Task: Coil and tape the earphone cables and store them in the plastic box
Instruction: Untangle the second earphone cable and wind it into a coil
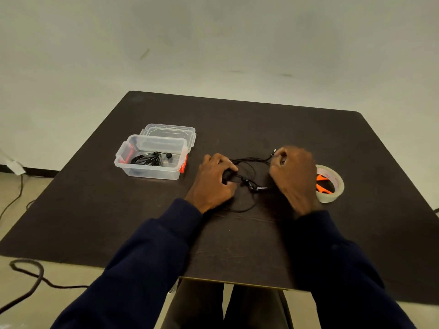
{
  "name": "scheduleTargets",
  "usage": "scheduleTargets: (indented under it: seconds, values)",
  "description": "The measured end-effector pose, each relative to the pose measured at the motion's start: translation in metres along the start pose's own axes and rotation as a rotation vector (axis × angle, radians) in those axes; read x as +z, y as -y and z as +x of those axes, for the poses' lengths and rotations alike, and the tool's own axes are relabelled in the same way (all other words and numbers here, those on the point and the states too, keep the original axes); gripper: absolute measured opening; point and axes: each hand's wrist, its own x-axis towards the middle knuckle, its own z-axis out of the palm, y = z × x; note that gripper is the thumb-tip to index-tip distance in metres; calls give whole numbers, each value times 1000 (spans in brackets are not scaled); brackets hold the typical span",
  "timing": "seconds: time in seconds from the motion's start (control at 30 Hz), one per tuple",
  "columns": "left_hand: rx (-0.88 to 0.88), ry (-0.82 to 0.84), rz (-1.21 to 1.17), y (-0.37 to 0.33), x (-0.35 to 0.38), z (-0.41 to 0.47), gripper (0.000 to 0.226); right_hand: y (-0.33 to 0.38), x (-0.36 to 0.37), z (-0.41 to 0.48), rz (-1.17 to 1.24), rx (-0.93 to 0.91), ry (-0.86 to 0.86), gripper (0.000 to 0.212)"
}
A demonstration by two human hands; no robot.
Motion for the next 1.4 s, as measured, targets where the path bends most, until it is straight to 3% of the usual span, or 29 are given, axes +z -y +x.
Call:
scheduleTargets:
  seconds: [0.07, 0.13, 0.37, 0.5, 0.67, 0.8, 0.87, 0.97, 1.07, 1.23, 1.4]
  values:
    - [13, 14, -12, -2, 1, -4, 45, 9, 6, 20, -154, 123, 228, 27]
    - [14, 31, -49, -3, 0, -8, 46, 19, 13, 36, -267, 180, 339, 36]
    - [-6, 54, -280, -6, -3, -34, 61, 41, 33, 69, -207, 232, 416, 42]
    - [-145, 20, -623, -9, -5, -42, 55, 38, 36, 84, -138, 233, 480, 47]
    - [-358, -64, -1003, -16, -14, -37, 54, 40, 47, 84, -153, 170, 425, 52]
    - [-473, -60, -1288, -14, -24, -35, 44, 35, 63, 86, -29, 181, 413, 32]
    - [-484, -88, -1283, -15, -31, -35, 38, 37, 59, 81, 168, 94, 336, 6]
    - [-390, -250, -1039, -18, -45, -26, 25, 57, 30, 63, 475, -155, 134, 8]
    - [-388, -346, -886, -30, -69, -10, 25, 79, 0, 50, 694, -325, 229, 4]
    - [-434, -87, -816, -59, -119, 7, 53, 103, -29, 46, 693, -515, 319, 9]
    - [-382, 78, -828, -58, -139, 7, 31, 107, -43, 48, 696, -513, 422, 15]
